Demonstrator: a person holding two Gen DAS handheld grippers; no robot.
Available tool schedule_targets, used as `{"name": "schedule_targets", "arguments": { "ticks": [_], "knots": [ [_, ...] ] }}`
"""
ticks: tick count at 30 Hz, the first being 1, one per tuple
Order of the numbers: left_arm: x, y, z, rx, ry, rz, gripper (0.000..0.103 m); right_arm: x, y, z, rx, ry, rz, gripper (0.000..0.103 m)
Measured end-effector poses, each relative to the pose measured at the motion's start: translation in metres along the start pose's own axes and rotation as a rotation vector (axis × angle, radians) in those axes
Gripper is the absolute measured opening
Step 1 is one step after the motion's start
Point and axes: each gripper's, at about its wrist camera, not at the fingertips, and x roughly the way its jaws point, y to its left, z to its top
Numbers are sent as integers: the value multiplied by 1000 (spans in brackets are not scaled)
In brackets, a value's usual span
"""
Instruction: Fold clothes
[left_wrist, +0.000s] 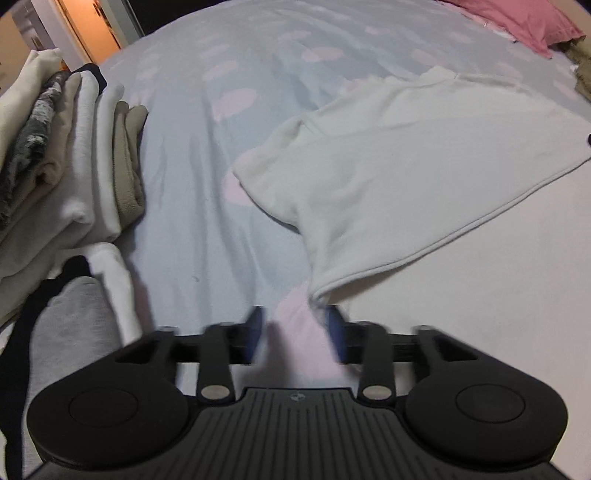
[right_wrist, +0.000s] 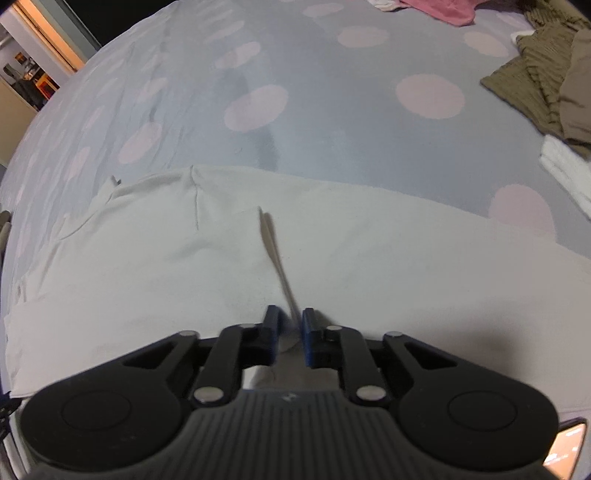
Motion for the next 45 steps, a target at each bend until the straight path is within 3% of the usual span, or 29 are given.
{"name": "schedule_targets", "arguments": {
  "ticks": [3, 4, 7, 10, 13, 16, 18, 22, 31, 41, 45],
  "knots": [
    [-20, 14, 7, -56, -64, -62, 47, -12, 1, 3, -37, -33, -14, 32],
    [-24, 18, 10, -99, -97, -63, 44, -16, 0, 4, -49, -47, -22, 32],
    [-14, 13, 22, -123, -109, -54, 31, -24, -2, 7, -66, -83, -40, 32],
    [-2, 8, 34, -144, -119, -45, 25, -30, -9, 8, -65, -103, -52, 32],
    [9, 2, 46, -165, -129, -36, 25, -39, -28, 9, -35, -122, -65, 32],
    [36, -10, 44, -132, -19, 2, 25, -49, -52, 10, 7, -142, -84, 32],
    [40, -11, 40, -135, -22, 12, 26, -59, -75, 12, 45, -159, -104, 32],
    [29, -11, 40, -156, -37, 34, 27, -84, -131, 11, 131, -201, -149, 32],
    [-13, -31, 39, -103, -90, 69, 28, -130, -243, -17, 278, -262, -267, 32],
    [-23, -36, 21, -173, -56, 123, 28, -149, -310, -65, 354, -259, -330, 32],
    [-25, -36, 13, -171, -38, 159, 28, -155, -327, -74, 339, -282, -368, 41]
  ]
}}
